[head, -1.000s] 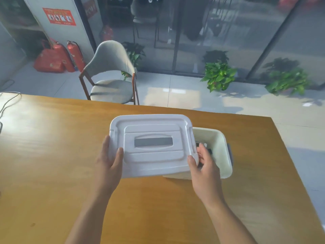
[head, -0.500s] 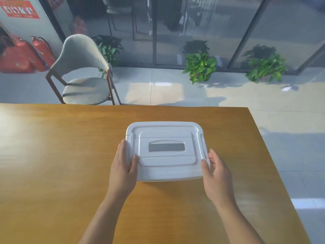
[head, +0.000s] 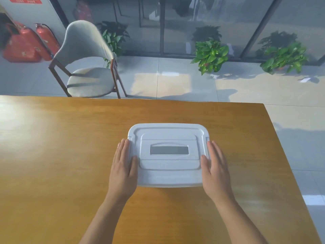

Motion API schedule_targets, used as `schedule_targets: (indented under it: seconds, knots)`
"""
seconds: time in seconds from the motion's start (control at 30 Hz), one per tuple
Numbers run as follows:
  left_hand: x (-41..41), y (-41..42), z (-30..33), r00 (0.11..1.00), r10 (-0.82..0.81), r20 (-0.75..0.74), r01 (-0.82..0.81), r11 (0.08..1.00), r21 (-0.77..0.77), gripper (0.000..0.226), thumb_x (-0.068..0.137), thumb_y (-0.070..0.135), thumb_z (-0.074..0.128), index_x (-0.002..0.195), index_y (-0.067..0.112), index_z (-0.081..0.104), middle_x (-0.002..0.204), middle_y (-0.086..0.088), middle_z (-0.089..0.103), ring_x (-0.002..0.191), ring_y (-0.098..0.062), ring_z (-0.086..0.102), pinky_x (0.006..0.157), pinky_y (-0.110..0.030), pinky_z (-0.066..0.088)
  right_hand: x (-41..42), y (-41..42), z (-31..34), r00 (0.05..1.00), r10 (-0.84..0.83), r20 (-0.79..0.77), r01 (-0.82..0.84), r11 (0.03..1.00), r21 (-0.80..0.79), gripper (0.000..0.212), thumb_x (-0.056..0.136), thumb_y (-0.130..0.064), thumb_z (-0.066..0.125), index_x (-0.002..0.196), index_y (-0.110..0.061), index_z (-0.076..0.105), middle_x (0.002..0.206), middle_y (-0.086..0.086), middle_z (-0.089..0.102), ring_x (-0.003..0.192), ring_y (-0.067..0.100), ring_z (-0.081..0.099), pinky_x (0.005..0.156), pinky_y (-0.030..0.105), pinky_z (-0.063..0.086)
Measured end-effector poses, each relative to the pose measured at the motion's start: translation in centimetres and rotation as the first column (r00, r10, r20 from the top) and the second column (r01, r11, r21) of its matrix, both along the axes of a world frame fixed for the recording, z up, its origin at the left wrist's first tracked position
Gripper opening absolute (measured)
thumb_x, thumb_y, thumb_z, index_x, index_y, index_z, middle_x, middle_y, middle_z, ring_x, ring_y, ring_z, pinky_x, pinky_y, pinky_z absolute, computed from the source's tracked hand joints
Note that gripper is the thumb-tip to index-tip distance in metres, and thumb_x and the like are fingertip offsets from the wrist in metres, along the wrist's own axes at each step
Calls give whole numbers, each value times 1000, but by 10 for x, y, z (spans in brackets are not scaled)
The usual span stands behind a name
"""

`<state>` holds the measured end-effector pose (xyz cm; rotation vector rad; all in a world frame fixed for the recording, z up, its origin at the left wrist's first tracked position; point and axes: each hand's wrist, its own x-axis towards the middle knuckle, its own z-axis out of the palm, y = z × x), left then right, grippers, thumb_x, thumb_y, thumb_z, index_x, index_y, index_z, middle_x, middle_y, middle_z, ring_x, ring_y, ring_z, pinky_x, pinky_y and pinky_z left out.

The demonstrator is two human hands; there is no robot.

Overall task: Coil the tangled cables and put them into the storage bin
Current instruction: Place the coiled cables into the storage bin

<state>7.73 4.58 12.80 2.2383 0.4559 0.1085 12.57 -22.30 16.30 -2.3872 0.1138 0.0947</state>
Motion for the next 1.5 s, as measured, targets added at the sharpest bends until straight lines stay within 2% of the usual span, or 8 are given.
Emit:
schedule_targets:
  seconds: [0.1, 0.37, 0.53, 0.67, 1.0, 1.2, 1.33, 1.5]
  knots:
    - [-4, 1, -4, 1000, -10, 4, 10, 1000, -5, 58, 111, 29, 40, 165, 28, 18, 168, 23, 10, 155, 8, 0, 119, -8, 1, 1, 1, -8, 1000, 29, 12, -29, 1000, 7, 53, 109, -16, 44, 161, -12, 33, 171, -2, 23, 158, 11, 17, 128, 30, 16]
    - [-11, 1, -7, 998, -63, 9, 63, 998, 17, 61, 110, 40, 33, 166, 27, 13, 171, 18, 7, 156, 4, 0, 124, -18, 6, -13, -6, -25, 998, 43, 34, -44, 998, 37, 55, 110, -18, 40, 163, -15, 26, 172, -9, 15, 159, 2, 8, 122, 9, 6]
    - [0, 1, -5, 1000, 21, -4, -21, 998, -57, 64, 109, 36, 44, 165, 28, 17, 170, 19, 8, 154, 8, 0, 122, -23, 11, -4, -2, -27, 998, -61, -21, 63, 986, 155, 60, 110, -23, 46, 165, -22, 23, 171, -10, 16, 159, 6, 11, 123, 19, 13]
    - [-3, -7, 2, 993, 114, -8, -114, 987, -109, 75, 105, 42, 51, 166, 24, 11, 161, 26, 17, 147, 9, 15, 119, -27, 21, -10, -3, -26, 966, -224, -130, 254, 919, 301, 73, 102, -39, 61, 165, -27, 25, 165, -8, 36, 152, 14, 34, 113, 22, 29]
    - [-8, -13, 9, 987, 135, 86, -143, 985, 94, 62, 105, 21, 57, 161, 16, 32, 161, 0, 45, 146, -20, 44, 109, -30, 36, -17, 2, -18, 972, -222, 74, 206, 962, 178, 58, 103, -23, 62, 157, -20, 42, 156, -1, 53, 141, 22, 51, 114, 37, 42]
    - [-6, -15, 7, 987, 88, 136, -120, 962, 247, 57, 100, 7, 63, 154, 10, 45, 144, -7, 63, 117, -35, 69, 80, -41, 54, -17, 4, -20, 967, -203, 156, 186, 976, 117, 44, 103, -15, 61, 146, -13, 57, 151, 4, 58, 139, 24, 55, 111, 32, 42]
    - [-4, -13, 9, 987, 18, 158, -66, 950, 306, 54, 103, 10, 54, 156, 10, 41, 154, -8, 53, 137, -31, 54, 103, -48, 49, -11, -5, -20, 976, -118, 182, 116, 993, 25, 41, 101, -13, 64, 143, -12, 60, 149, 7, 60, 141, 26, 53, 113, 33, 40]
    - [12, -37, 23, 981, -192, 26, 149, 833, 533, 63, 106, 48, 37, 164, 24, 28, 172, -8, 20, 160, -26, 10, 128, -51, 11, 3, 7, -15, 952, 203, 228, -122, 939, -323, 53, 106, -39, 44, 156, -21, 47, 168, 10, 32, 158, 32, 22, 128, 50, 18]
